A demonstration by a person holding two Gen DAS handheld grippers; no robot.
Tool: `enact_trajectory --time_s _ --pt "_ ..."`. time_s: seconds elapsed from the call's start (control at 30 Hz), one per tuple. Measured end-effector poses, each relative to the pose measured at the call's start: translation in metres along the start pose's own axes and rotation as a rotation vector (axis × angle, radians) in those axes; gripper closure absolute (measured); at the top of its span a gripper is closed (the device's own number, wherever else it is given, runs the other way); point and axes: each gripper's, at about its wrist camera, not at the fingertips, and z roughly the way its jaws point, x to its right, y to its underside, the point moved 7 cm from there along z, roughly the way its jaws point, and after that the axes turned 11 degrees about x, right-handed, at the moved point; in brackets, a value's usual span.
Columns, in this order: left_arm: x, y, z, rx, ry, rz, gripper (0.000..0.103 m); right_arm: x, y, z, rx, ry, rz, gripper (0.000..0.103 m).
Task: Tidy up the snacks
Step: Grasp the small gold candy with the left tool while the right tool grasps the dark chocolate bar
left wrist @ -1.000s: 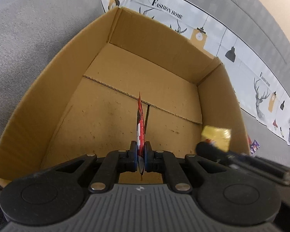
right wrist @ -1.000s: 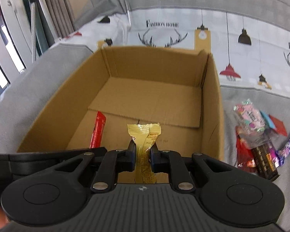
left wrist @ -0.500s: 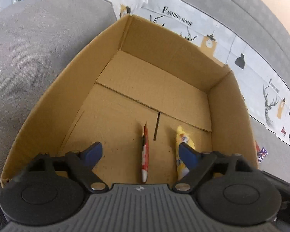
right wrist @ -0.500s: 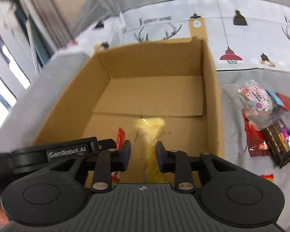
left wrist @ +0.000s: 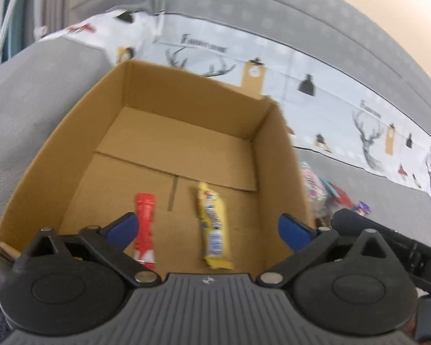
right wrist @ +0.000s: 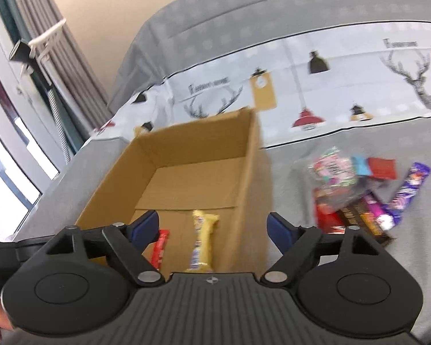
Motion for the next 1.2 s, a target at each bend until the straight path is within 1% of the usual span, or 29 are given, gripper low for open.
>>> enact_trajectory --time_s 0.13,0.27,0.3,0.33,0.37,0.4,0.43,0.5,0.57,0.6,0.63,0.7,0.77,0.8,0.83,0.93,0.97,1.0,1.03,1.07,1.13,1.2 --pt "0.040 0.008 -0.007 -0.004 0.037 0.063 0.000 0.038 0.000 -0.027 0.038 0.045 0.017 0.018" --pt "0.074 0.014 -0.019 0.032 0.074 0.082 0.000 0.078 0.009 -0.053 0.073 0.110 0.004 0.017" --pt "0.084 0.016 -0.021 0.028 0.081 0.096 0.000 0.088 0.012 -0.058 0.076 0.126 0.000 0.017" --pt "0.095 0.019 -0.022 0.016 0.095 0.123 0.003 0.097 0.016 -0.062 0.077 0.139 -0.002 0.017" --pt "0.105 0.022 -0.023 0.009 0.111 0.147 0.006 0.108 0.018 -0.066 0.079 0.153 0.002 0.017" --pt "0.116 0.025 -0.023 -0.002 0.127 0.177 0.014 0.118 0.020 -0.070 0.080 0.164 0.011 0.017" --pt "0.125 0.028 -0.023 -0.014 0.137 0.203 0.029 0.126 0.022 -0.073 0.080 0.171 0.024 0.017" --pt "0.143 0.034 -0.019 -0.046 0.148 0.232 0.044 0.145 0.023 -0.080 0.084 0.181 0.063 0.017" --pt "0.156 0.040 -0.014 -0.070 0.167 0.235 0.052 0.161 0.023 -0.083 0.086 0.189 0.102 0.017" --pt "0.164 0.044 -0.010 -0.080 0.174 0.245 0.060 0.169 0.023 -0.085 0.084 0.192 0.116 0.017" --pt "0.174 0.049 -0.006 -0.091 0.182 0.267 0.061 0.174 0.023 -0.087 0.082 0.200 0.122 0.017" --pt "0.193 0.061 0.002 -0.106 0.195 0.332 0.061 0.186 0.022 -0.089 0.079 0.223 0.124 0.017" --pt "0.209 0.077 0.015 -0.117 0.184 0.399 0.061 0.194 0.021 -0.089 0.078 0.230 0.132 0.017" --pt "0.213 0.085 0.023 -0.133 0.183 0.414 0.061 0.197 0.021 -0.088 0.076 0.227 0.137 0.017" --pt "0.216 0.095 0.034 -0.162 0.185 0.415 0.061 0.200 0.022 -0.086 0.068 0.223 0.142 0.017" --pt "0.213 0.122 0.069 -0.236 0.161 0.401 0.062 0.207 0.024 -0.077 0.039 0.219 0.154 0.017" --pt "0.210 0.129 0.080 -0.258 0.164 0.394 0.063 0.207 0.024 -0.075 0.030 0.212 0.158 0.017" --pt "0.207 0.137 0.089 -0.282 0.167 0.381 0.070 0.208 0.024 -0.072 0.020 0.203 0.161 0.017" --pt "0.202 0.144 0.099 -0.305 0.154 0.373 0.072 0.209 0.024 -0.069 0.015 0.198 0.164 0.017" --pt "0.197 0.148 0.107 -0.313 0.126 0.379 0.074 0.209 0.023 -0.067 0.015 0.194 0.168 0.017" --pt "0.191 0.147 0.113 -0.289 0.140 0.361 0.078 0.209 0.021 -0.060 0.007 0.179 0.174 0.017" --pt "0.188 0.143 0.115 -0.292 0.143 0.363 0.080 0.207 0.020 -0.052 -0.004 0.166 0.172 0.017"
